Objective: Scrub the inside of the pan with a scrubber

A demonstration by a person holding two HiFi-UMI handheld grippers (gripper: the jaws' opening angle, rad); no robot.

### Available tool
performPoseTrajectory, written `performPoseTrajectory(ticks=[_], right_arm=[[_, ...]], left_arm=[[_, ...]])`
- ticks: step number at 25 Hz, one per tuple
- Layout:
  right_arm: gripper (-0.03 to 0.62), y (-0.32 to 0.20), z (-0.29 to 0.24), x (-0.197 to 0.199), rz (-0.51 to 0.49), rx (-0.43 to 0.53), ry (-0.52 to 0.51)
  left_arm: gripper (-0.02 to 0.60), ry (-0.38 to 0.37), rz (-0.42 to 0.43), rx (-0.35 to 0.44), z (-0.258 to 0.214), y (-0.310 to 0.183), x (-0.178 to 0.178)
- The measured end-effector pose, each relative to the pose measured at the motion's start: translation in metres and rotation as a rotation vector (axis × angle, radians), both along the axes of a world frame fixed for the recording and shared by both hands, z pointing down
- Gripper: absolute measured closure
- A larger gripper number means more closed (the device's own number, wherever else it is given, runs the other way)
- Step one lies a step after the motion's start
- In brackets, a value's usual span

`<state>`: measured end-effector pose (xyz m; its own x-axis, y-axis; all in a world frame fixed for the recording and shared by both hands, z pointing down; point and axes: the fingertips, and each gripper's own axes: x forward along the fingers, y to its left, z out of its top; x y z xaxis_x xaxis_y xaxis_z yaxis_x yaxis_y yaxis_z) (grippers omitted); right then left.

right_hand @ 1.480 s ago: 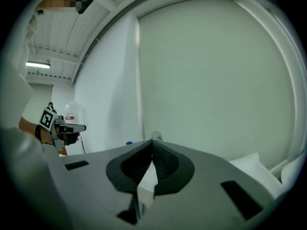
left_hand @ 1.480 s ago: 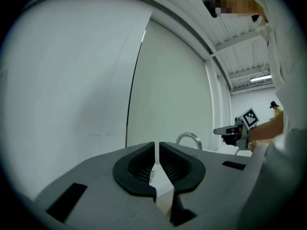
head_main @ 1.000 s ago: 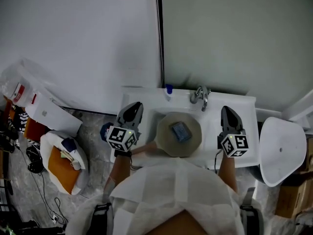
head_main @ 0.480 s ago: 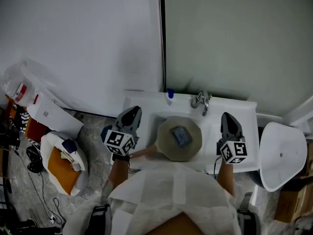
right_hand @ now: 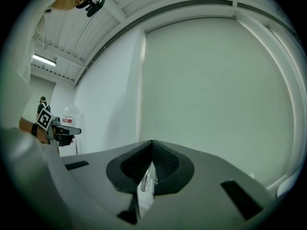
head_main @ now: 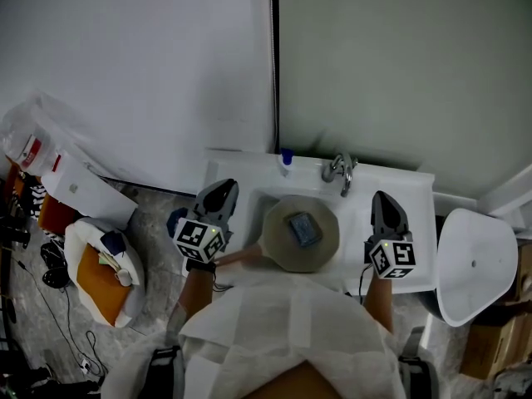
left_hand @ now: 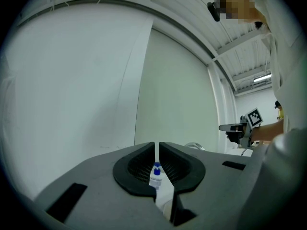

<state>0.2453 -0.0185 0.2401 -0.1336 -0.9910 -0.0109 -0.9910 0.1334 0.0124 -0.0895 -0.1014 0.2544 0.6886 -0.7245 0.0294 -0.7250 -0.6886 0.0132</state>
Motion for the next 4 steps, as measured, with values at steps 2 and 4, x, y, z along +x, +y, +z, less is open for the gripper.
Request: performPoseTrajectory(ticks=[2,4], right_arm=[[0.585,-0.0024,-0.0006,-0.0003,0.000,0.004,0.003],[0.585,-0.0040,-0.0010,-0.0003,0.001,0.008,0.007]], left_arm=[[0.540,-0.006,0.002,0.004,-0.0011,-0.0023,0.0001],[0.540,-0.011,0.005,0.007,-0.0013,-0.0044,0.0003]])
